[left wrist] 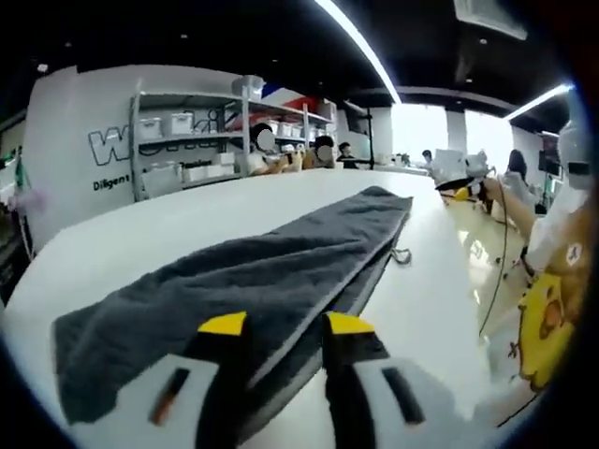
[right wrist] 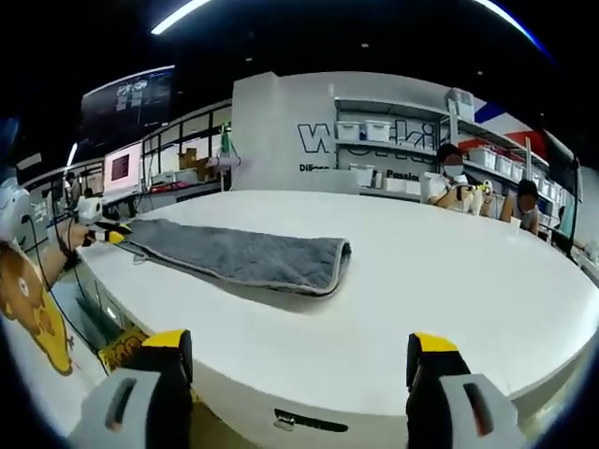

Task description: Fold the towel on the table until its edges align and the towel forms a compact rectangular stack.

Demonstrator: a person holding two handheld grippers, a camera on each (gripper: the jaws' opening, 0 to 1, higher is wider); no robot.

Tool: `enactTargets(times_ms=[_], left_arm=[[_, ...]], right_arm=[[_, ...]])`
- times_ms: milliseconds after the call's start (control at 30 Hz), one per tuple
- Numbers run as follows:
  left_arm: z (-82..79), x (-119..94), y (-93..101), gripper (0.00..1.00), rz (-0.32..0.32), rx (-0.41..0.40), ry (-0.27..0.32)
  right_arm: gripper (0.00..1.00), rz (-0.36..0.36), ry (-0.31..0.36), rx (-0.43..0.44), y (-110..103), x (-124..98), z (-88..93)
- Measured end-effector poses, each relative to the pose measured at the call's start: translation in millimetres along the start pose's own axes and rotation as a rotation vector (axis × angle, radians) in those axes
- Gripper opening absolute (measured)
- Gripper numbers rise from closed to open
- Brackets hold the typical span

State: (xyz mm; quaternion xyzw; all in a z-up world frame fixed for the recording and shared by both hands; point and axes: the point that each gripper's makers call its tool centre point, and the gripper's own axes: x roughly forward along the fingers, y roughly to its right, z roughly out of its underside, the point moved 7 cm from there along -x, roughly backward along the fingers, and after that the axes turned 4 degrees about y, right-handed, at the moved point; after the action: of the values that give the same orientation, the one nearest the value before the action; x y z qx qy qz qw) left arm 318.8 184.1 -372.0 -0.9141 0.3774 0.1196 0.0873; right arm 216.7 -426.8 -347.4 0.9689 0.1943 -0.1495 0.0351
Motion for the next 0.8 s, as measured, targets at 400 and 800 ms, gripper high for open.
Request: enactTargets(times_ms=[400,800], left_arm=[[5.9,1,-2.2,0.22,-0.006,0.016,-0.027],[1.4,-7,-2.2,0.08,-0.001,0.002,-0.007]], right_arm=[[0.99,-0.01,-0.013,0.0,-3,4,2.4],[0.99,-0.022,-0.018,-0.007,-5,5,1.5]])
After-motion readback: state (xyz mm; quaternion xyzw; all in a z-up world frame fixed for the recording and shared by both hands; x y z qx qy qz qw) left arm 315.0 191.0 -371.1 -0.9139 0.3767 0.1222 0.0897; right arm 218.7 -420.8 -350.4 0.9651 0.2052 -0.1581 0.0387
